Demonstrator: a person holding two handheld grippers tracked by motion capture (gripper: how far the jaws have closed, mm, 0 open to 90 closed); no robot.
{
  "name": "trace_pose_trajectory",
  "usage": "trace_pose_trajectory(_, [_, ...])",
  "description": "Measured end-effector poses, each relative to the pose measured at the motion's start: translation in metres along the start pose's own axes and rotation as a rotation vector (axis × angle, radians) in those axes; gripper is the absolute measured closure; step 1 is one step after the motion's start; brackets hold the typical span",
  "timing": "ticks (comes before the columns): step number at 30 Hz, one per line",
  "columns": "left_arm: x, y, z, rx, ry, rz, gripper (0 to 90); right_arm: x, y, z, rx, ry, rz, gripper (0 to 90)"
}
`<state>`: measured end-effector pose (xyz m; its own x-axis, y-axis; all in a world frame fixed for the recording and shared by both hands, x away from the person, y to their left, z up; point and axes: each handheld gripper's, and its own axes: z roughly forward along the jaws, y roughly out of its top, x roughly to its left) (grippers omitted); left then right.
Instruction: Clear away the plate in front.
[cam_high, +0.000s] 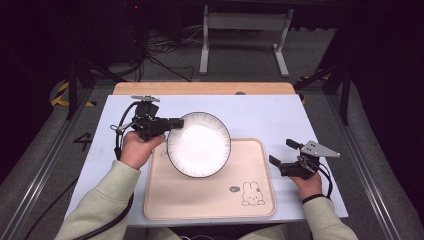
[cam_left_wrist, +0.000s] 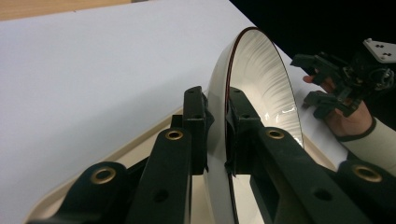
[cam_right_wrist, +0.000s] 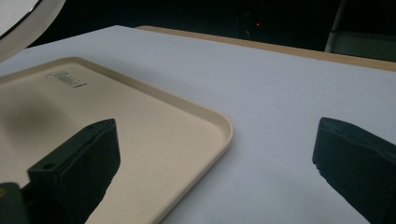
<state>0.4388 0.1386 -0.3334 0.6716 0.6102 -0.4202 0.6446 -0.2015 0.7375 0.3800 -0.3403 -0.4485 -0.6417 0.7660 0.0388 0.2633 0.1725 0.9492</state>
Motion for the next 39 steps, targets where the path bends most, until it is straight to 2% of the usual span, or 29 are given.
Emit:
trace_pose_trajectory(7, [-0.005,-0.007,0.010,0.003,-0.039,0.006,80.8,0.000,0.000,0.000,0.002,0.002,0.001,1.5])
trace_pose_trajectory(12, [-0.008,-0.013,0.018,0.021,-0.062,0.012,80.8,0.000,0.000,0.000,0.001,0.007,0.000,1.5])
trace_pose_trajectory(18, [-0.007,-0.021,0.030,0.047,-0.084,0.000,80.8,0.001,0.000,0.000,0.003,0.009,-0.001,1.5])
trace_pose_trajectory(28, [-0.009,-0.027,0.044,0.085,-0.100,0.002,80.6,0.001,0.000,0.000,0.004,0.010,0.001,1.5])
trace_pose_trajectory(39, [-0.007,-0.035,0.062,0.157,-0.114,0.000,80.5,0.001,0.000,0.001,0.008,0.013,0.003,1.5])
